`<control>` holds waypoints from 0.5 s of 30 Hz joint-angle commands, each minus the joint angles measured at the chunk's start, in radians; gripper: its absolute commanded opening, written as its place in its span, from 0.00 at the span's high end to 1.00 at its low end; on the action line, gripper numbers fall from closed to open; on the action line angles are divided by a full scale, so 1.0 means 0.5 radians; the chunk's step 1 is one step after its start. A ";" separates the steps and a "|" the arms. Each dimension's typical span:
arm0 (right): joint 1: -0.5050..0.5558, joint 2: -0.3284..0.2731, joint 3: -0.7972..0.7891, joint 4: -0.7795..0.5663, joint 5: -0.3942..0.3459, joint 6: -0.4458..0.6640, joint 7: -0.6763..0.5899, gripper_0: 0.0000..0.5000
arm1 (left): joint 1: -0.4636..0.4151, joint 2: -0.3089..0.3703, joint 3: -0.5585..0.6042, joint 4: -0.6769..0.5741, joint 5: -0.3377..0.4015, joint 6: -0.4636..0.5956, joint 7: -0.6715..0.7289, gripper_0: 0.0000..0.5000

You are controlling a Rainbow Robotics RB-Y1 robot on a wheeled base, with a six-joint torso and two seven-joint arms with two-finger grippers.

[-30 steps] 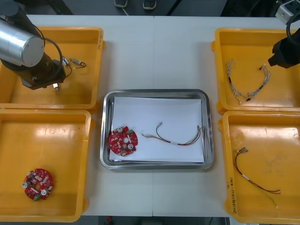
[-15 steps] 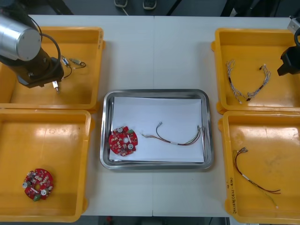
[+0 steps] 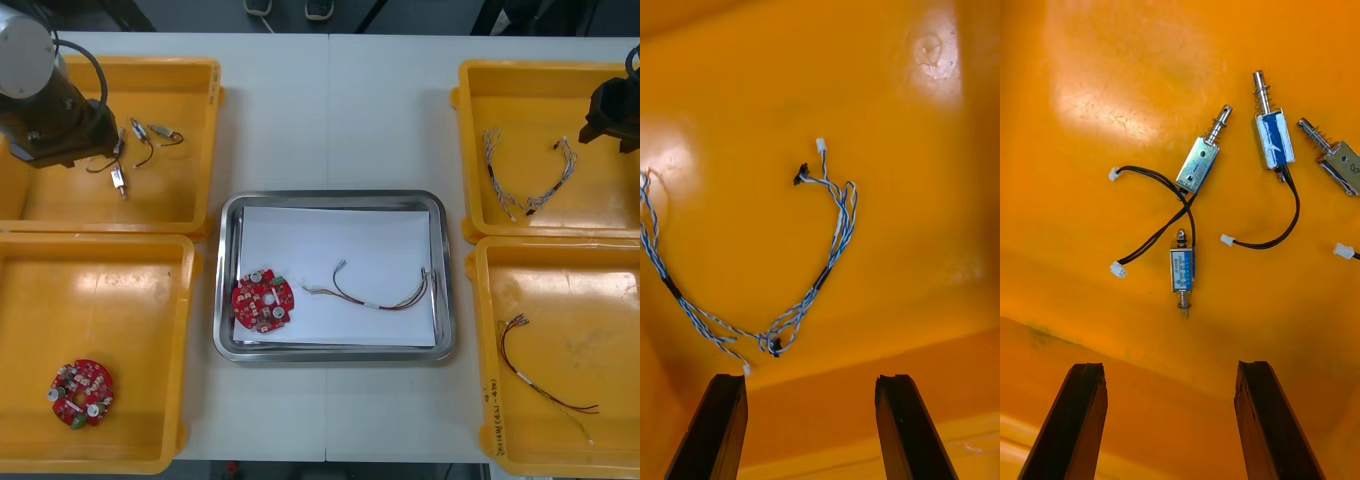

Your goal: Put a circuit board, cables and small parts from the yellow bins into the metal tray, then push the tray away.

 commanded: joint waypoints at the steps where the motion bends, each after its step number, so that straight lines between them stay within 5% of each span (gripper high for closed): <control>1: -0.142 0.003 -0.018 0.128 0.021 -0.139 -0.171 0.00 | -0.024 0.111 0.117 -0.072 0.034 0.054 -0.244 0.00; 15: -0.243 0.027 0.025 0.607 0.077 -0.477 -0.582 0.00 | -0.024 0.117 0.120 -0.066 0.043 -0.032 -0.275 0.00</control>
